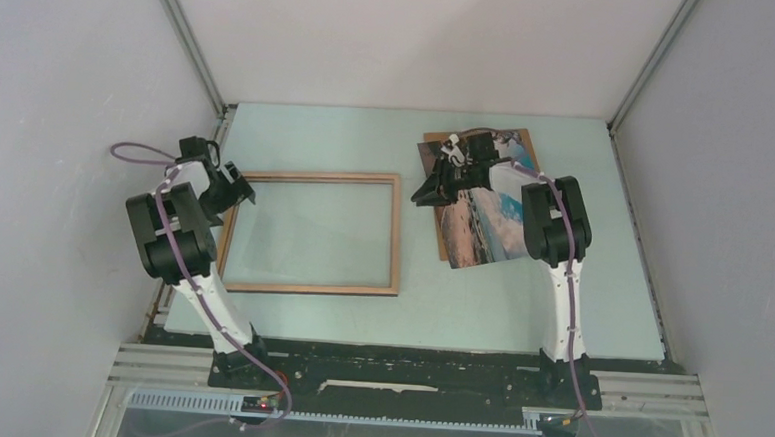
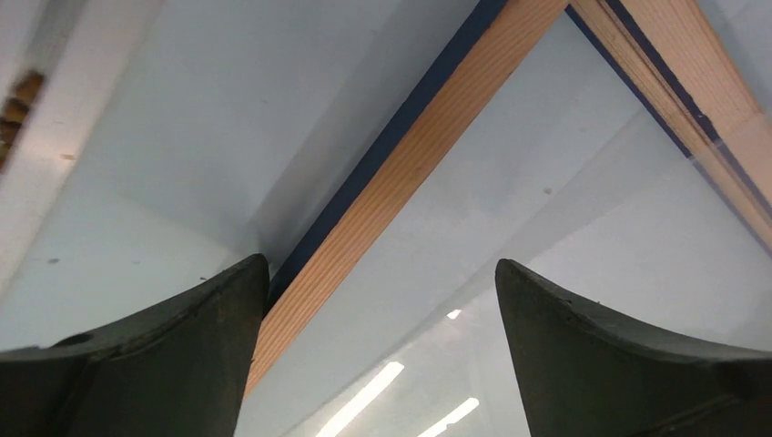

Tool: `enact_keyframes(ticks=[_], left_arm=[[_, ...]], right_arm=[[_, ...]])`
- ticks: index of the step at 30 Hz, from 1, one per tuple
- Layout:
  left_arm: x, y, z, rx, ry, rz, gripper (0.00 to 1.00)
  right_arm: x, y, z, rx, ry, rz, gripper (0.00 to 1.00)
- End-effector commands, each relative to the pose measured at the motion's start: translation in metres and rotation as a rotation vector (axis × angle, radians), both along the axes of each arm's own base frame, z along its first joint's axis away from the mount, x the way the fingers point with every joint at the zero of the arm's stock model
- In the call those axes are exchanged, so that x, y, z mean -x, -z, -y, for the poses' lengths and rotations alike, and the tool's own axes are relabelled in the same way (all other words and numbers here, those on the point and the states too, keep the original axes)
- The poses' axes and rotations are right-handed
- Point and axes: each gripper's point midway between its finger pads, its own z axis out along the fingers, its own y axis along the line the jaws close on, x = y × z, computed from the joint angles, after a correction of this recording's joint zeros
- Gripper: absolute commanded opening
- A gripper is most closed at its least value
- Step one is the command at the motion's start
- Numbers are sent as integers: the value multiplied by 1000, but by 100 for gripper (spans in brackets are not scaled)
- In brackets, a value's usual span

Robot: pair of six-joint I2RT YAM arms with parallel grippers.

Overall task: Put the photo into the frame
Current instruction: Move the photo frame to the center of the board.

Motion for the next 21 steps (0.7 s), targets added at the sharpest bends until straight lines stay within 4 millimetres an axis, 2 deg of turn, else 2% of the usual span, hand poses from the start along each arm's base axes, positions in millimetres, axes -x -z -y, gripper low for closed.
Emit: enact_keyframes(ticks=[1,3,10,17,21], left_arm=[[-6,-4,27,154,50,24,94],[0,-2,39,212,49,30,94],[14,-11,69,315,60,86,92],[23,-17,94,363,115,112,92],[21,-21,99,324,159,120,94]], right_arm=[[4,-13,2,-57,87,-6,42],[8,-21,6,-82,137,26,47],[28,-14,28,-64,216,12,49],[28,-18,32,-77,227,27,36],[27,-22,43,-63,225,51,24]])
